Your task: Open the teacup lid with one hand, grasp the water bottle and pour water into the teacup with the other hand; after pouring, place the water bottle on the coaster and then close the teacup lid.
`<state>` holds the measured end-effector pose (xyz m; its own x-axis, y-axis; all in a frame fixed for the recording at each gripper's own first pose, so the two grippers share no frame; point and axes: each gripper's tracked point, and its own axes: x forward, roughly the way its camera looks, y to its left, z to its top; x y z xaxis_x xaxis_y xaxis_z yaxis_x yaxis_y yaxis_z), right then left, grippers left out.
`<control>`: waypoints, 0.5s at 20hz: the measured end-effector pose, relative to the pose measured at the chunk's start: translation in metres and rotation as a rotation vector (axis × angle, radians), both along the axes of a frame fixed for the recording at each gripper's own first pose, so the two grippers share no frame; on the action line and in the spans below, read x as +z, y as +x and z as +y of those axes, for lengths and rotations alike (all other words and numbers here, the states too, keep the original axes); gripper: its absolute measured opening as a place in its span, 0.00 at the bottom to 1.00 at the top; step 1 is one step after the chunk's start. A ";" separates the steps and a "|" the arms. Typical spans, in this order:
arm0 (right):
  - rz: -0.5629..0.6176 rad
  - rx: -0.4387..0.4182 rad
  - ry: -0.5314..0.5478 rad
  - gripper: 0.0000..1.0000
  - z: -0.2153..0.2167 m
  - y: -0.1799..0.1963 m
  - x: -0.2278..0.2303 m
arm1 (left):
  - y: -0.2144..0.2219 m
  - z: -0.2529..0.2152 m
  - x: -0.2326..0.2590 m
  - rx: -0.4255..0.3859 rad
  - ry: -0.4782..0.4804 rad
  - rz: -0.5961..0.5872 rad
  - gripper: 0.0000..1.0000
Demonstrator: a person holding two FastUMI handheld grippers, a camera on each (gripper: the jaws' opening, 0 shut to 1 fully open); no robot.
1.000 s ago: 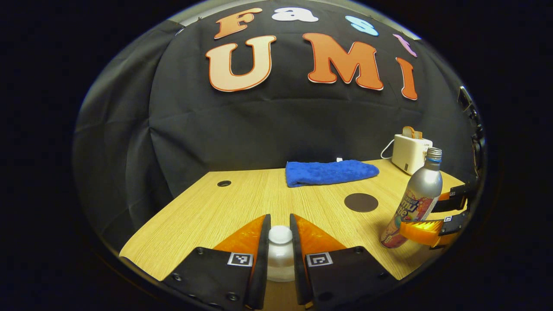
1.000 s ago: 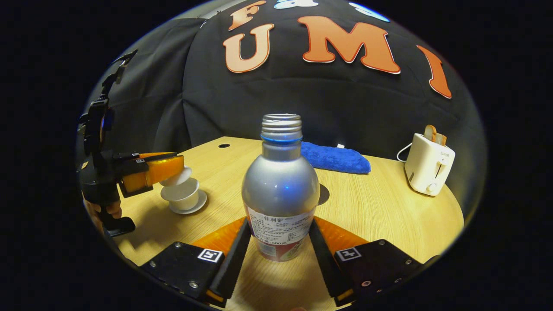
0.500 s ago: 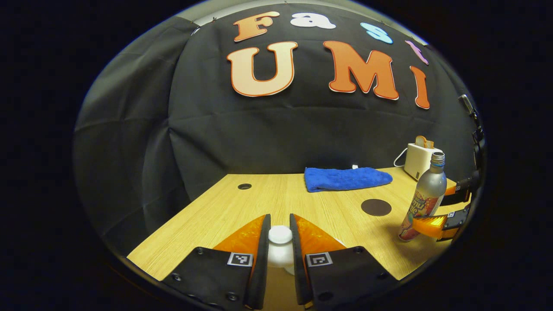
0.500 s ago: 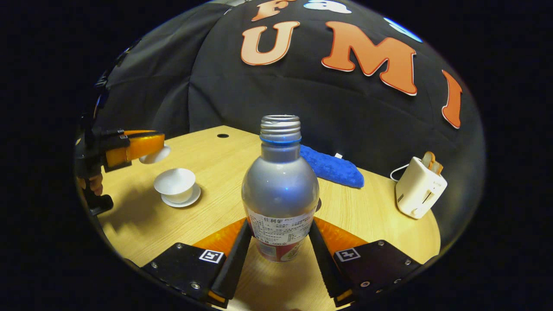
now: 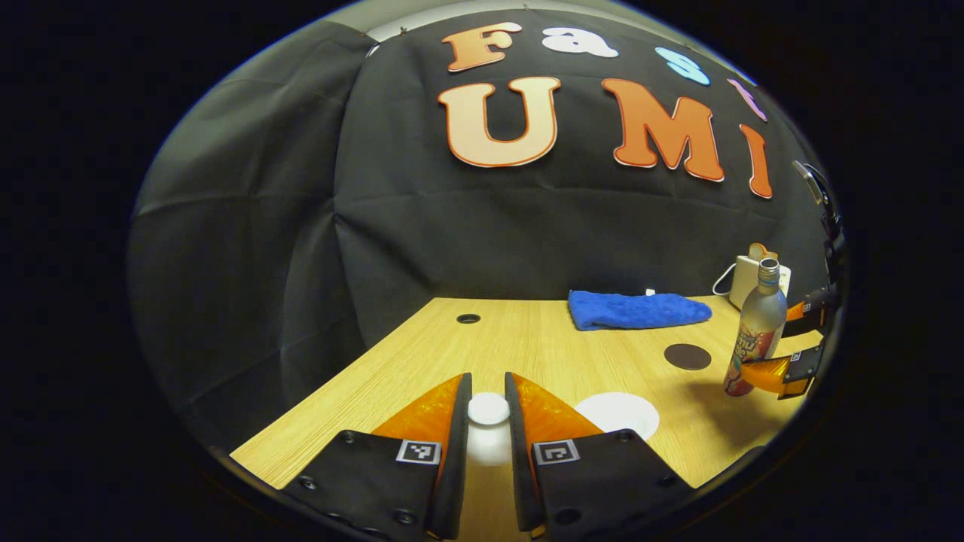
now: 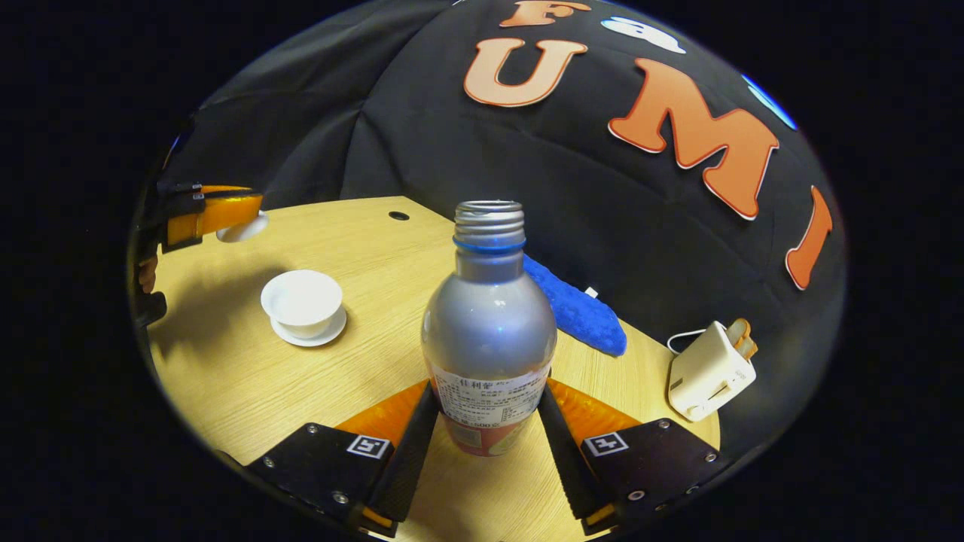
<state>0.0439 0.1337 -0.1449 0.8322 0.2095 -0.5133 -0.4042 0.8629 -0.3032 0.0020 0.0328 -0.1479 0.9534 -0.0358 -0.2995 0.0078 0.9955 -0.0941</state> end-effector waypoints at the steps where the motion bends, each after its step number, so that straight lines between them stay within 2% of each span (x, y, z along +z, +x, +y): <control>1: -0.005 0.010 -0.032 0.78 0.000 0.002 0.001 | -0.001 0.007 -0.002 0.011 0.000 0.001 0.31; 8: -0.071 0.067 -0.194 0.77 0.010 0.015 0.008 | -0.009 0.037 -0.018 0.055 0.003 0.036 0.31; 9: -0.079 0.078 -0.213 0.77 0.013 0.016 0.008 | -0.010 0.041 -0.020 0.059 0.005 0.041 0.27; 10: -0.088 0.095 -0.230 0.77 0.017 0.018 0.008 | -0.011 0.044 -0.022 0.066 0.007 0.041 0.31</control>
